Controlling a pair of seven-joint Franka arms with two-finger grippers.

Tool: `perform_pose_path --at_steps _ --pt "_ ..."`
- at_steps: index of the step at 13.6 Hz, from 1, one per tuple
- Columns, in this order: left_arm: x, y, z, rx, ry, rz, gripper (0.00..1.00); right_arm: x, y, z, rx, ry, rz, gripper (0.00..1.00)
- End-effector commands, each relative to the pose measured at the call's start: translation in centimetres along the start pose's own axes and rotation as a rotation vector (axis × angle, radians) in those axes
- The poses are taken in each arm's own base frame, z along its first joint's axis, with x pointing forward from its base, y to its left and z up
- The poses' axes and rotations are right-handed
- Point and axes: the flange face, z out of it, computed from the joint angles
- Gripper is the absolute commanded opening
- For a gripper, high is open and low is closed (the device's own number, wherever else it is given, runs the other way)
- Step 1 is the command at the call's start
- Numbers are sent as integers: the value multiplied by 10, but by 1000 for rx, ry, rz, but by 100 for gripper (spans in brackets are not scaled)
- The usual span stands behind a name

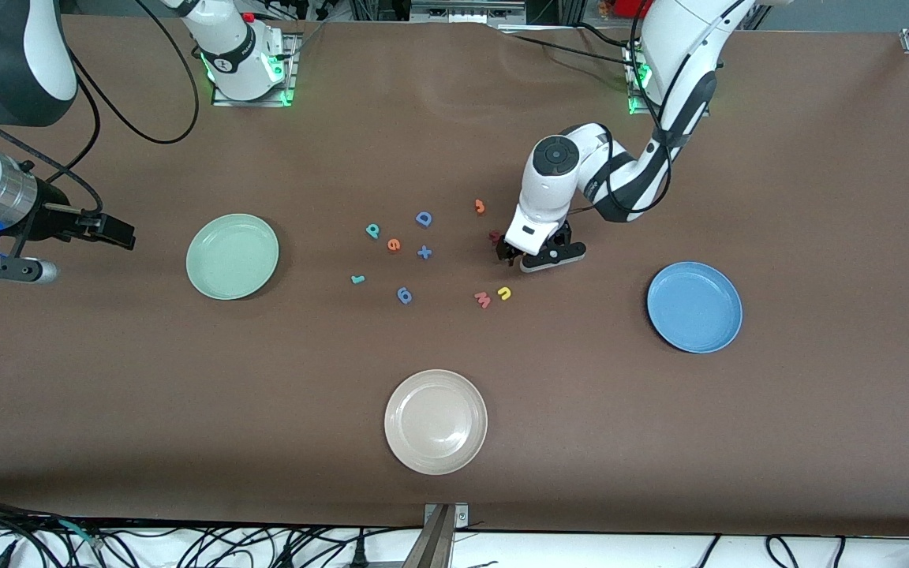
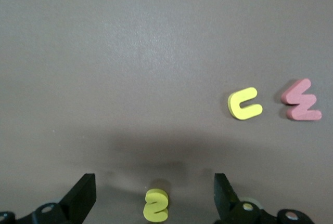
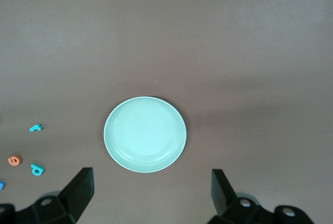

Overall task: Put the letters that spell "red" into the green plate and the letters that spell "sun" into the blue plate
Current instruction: 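Lower the left gripper and grasp the yellow Z-shaped letter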

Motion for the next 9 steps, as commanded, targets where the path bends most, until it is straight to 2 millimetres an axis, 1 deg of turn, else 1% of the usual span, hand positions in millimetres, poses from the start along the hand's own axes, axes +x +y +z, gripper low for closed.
perform_pose_path --at_steps 1,3,5,6,8,9 --pt "-17 -2 3 -21 16 20 100 -2 -1 -5 5 -7 5 100" --pt "-24 -5 7 -19 8 31 100 -3 -2 -6 5 -7 -1 100" --pt "-26 -6 9 -30 8 35 93 -2 -2 -5 5 -8 1 100" --pt "-27 -6 9 -29 7 35 84 -2 -2 -5 5 -8 -1 100" --pt "-29 -5 9 -30 6 36 49 -2 -2 -6 5 -7 -1 100" --pt "-28 -5 8 -31 7 36 35 -2 -2 -5 5 -8 0 100"
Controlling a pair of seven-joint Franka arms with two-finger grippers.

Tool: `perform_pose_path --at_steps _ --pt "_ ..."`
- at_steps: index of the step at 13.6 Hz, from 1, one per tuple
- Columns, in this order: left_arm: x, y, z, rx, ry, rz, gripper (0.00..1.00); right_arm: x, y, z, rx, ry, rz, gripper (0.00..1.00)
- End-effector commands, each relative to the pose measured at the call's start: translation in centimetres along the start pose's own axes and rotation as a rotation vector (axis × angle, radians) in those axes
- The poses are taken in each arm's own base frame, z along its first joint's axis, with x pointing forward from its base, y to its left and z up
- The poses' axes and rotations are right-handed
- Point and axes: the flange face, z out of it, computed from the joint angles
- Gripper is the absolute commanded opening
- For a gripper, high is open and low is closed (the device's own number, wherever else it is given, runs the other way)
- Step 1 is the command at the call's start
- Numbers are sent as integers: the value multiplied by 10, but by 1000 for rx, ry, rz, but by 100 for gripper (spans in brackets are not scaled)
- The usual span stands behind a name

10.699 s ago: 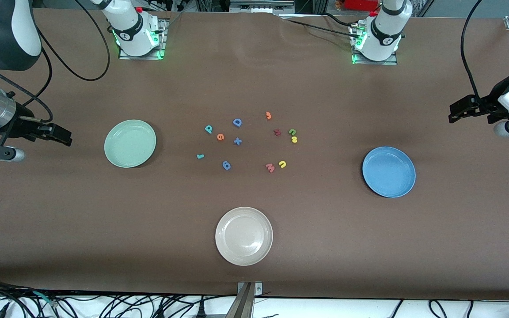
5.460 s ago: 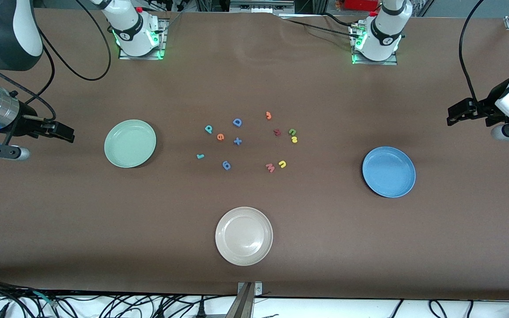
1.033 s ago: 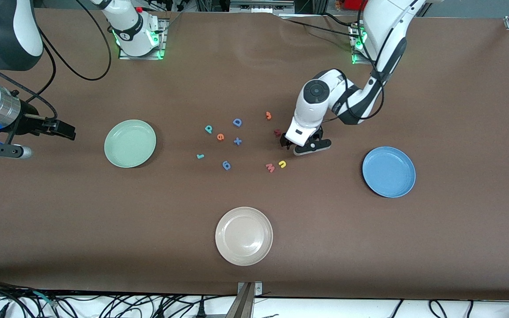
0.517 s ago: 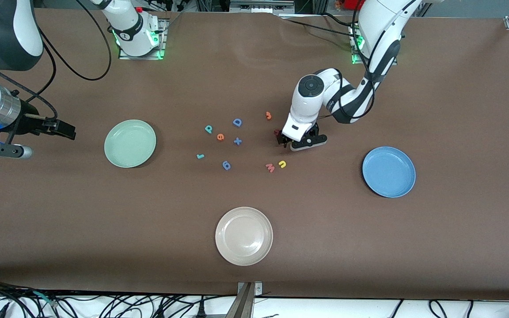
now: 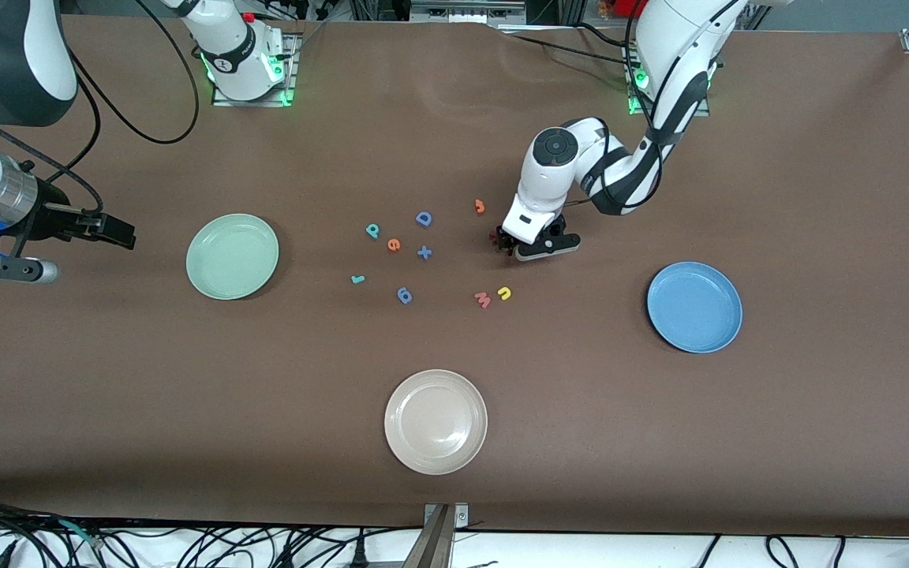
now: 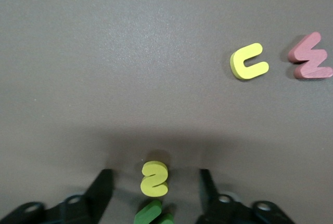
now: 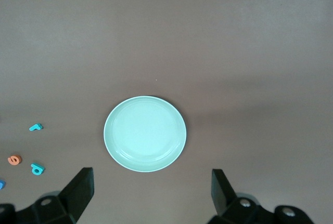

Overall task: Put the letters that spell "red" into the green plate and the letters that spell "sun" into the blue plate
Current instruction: 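Lower the left gripper and grasp the yellow Z-shaped letter, then drop the yellow letter on the blue plate while the right gripper reaches out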

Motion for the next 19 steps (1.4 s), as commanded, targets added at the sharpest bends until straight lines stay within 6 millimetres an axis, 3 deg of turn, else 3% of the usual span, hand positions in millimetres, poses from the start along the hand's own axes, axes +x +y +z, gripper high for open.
perform_pose_path --at_steps 1,3,7,9,11,15,19 --pt "-3 1 -6 -9 22 11 27 -2 -2 -5 6 -6 2 100" --pt "-2 1 -6 -10 23 13 18 -2 -2 -6 6 -5 5 100" --pt "0 2 -9 -9 31 20 13 -2 -2 -5 6 -6 5 100" --pt "14 -2 -30 -5 58 1 11 -2 -2 -5 6 -6 5 100" --pt "41 -17 -52 -3 79 -10 12 -2 -2 -5 6 -6 4 100" --pt "94 -63 -78 22 58 -67 13 -2 -2 -6 6 -5 4 100" --pt "163 -145 -84 62 21 -40 14 -2 -2 -5 6 -6 5 100"
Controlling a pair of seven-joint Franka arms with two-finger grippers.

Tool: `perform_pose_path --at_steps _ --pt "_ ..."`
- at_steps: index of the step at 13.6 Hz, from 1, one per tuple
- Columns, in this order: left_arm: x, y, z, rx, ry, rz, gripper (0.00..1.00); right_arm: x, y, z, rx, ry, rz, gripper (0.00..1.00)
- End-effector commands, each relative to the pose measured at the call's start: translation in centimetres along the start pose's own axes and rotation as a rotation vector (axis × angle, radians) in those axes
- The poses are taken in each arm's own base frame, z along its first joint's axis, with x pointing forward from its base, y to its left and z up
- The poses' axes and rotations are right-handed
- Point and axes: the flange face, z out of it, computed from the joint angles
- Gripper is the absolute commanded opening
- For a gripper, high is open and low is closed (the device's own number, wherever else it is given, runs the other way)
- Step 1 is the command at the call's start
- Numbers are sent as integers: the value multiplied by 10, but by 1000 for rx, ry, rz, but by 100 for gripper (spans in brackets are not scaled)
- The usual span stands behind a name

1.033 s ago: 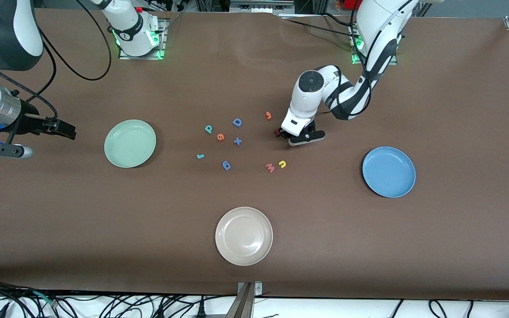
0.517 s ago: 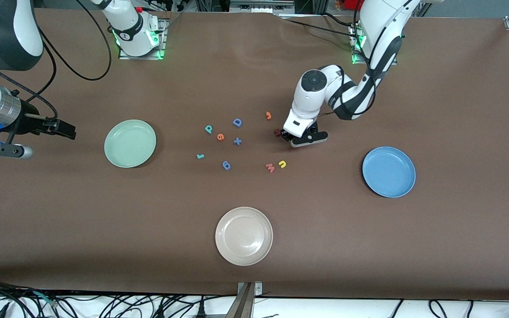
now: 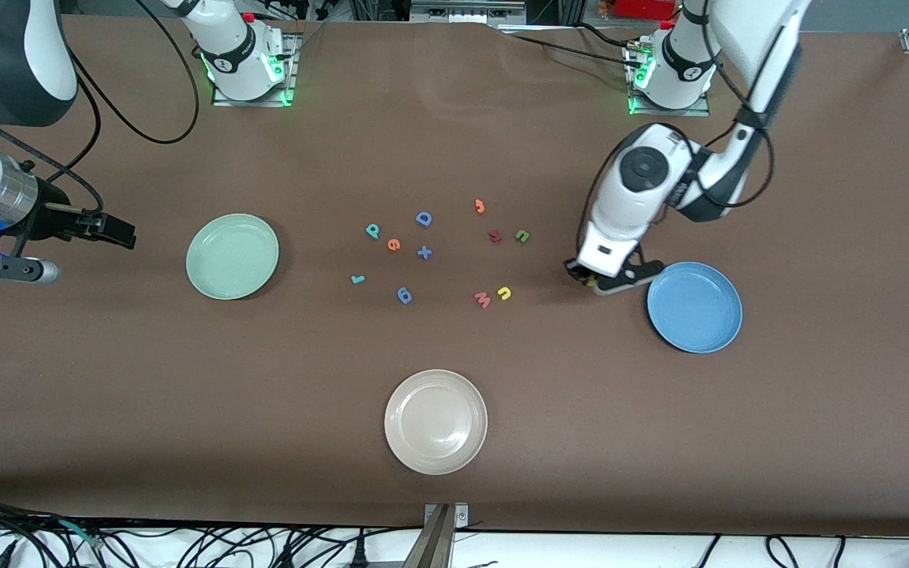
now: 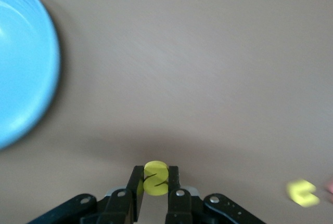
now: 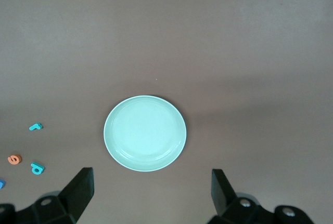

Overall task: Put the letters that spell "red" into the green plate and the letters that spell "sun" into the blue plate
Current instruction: 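Drop the yellow letter on the blue plate while the right gripper reaches out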

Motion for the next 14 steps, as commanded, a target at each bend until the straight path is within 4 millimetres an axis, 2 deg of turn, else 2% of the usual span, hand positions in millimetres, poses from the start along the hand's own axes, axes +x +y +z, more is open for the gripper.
perform_pose_path --at_steps 1,5,6,7,8,9,12,13,14 --pt "45 -49 -10 39 -16 37 14 -2 -2 -6 4 -4 10 100" --pt "95 -112 -15 73 -44 104 14 -2 -4 -2 3 -11 89 99" --pt "99 -123 -7 76 -61 138 16 -4 -23 -1 1 -13 123 99" --pt "102 -134 0 77 -75 158 43 -6 -37 0 -3 -16 169 99" --pt "103 -137 5 78 -83 174 87 -9 -56 8 -10 -43 214 99" --pt "103 -138 4 78 -84 170 100 -12 -75 12 -15 -49 252 99" --pt "98 -131 0 73 -80 167 100 -25 -138 31 -40 -75 368 99" --pt "91 -118 -10 53 -80 135 100 -31 -158 38 -38 -93 408 99" --pt "73 -93 -12 36 -110 88 100 -35 -176 49 -20 -130 462 99"
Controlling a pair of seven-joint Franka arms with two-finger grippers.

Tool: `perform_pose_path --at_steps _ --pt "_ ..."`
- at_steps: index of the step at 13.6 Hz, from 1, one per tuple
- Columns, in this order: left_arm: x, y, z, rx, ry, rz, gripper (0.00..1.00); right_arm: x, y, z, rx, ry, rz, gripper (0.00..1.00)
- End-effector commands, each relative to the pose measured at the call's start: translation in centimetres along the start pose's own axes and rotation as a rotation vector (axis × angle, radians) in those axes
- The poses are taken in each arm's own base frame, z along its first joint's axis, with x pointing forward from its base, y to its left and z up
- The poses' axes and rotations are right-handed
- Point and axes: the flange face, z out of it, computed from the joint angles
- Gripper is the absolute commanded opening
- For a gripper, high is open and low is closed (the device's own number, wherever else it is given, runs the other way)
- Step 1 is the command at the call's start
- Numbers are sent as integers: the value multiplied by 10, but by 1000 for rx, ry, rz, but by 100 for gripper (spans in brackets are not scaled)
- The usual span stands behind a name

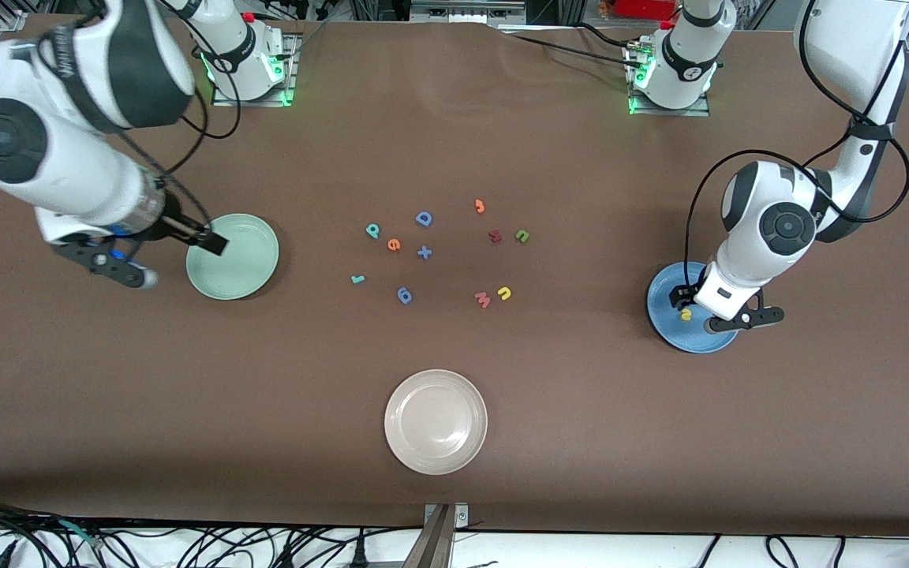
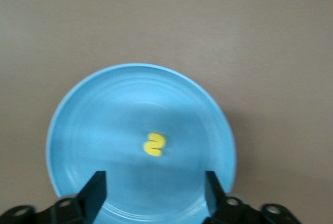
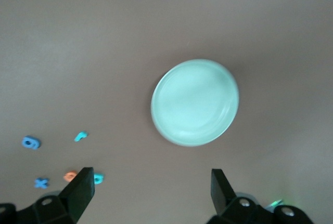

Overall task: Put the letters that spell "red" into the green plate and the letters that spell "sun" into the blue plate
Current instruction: 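Drop the yellow letter on the blue plate while the right gripper reaches out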

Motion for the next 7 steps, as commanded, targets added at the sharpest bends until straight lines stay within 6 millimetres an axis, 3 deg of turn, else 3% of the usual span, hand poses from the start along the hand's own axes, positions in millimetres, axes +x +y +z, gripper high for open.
perform_pose_path --at_steps 1,4,7 --pt "-31 59 -17 -44 -43 -89 100 -21 -32 21 24 -96 121 99" --pt "-67 125 -21 -83 -81 -191 100 -32 -43 55 10 -142 135 99" --pt "-115 190 -16 -77 -109 -254 100 -49 -51 104 -3 -140 167 98"
